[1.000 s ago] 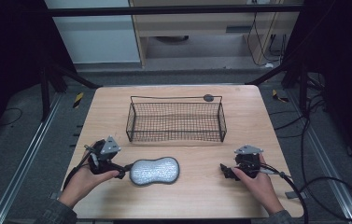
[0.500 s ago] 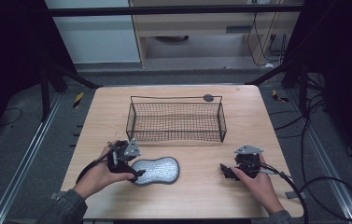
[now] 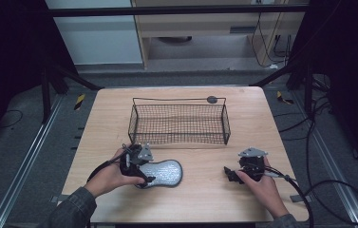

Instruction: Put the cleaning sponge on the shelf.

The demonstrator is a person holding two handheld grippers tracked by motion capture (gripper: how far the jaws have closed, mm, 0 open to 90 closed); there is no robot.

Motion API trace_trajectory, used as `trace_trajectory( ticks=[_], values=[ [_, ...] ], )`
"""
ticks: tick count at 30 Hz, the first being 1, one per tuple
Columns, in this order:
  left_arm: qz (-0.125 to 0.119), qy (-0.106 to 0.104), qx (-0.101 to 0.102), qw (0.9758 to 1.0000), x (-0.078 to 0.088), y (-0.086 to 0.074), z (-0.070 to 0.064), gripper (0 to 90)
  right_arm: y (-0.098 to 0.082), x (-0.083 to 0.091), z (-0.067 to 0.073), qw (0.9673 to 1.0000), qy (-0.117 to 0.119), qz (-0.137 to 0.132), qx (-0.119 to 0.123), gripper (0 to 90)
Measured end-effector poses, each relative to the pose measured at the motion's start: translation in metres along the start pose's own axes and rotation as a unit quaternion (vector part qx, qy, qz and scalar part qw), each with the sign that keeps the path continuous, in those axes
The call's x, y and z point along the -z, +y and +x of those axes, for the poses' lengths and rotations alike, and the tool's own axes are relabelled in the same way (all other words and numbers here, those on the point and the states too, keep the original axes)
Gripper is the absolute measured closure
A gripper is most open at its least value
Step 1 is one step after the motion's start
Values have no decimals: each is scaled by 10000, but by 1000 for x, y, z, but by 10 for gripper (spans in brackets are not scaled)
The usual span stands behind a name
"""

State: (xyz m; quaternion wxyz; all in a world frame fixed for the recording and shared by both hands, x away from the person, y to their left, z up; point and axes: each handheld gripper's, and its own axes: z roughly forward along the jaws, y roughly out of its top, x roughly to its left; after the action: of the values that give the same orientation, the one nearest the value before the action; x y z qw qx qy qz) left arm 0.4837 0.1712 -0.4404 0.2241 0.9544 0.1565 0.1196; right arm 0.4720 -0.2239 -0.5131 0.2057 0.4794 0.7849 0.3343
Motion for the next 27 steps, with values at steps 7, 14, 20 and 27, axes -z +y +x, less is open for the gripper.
trace_trajectory(
  ticks=[7,14,20,27],
  values=[
    [125,-97,-142,9998,-6,5,0,48,0,0,0,10000,1,-1,-1,4],
    [185,-134,-249,9994,-9,10,-1,45,0,0,0,10000,1,0,0,4],
    [232,-191,-377,9988,-12,15,-1,45,0,0,0,10000,6,0,4,4],
    [304,-243,-478,9981,-16,19,1,45,0,0,0,10000,7,0,5,4]
  ],
)
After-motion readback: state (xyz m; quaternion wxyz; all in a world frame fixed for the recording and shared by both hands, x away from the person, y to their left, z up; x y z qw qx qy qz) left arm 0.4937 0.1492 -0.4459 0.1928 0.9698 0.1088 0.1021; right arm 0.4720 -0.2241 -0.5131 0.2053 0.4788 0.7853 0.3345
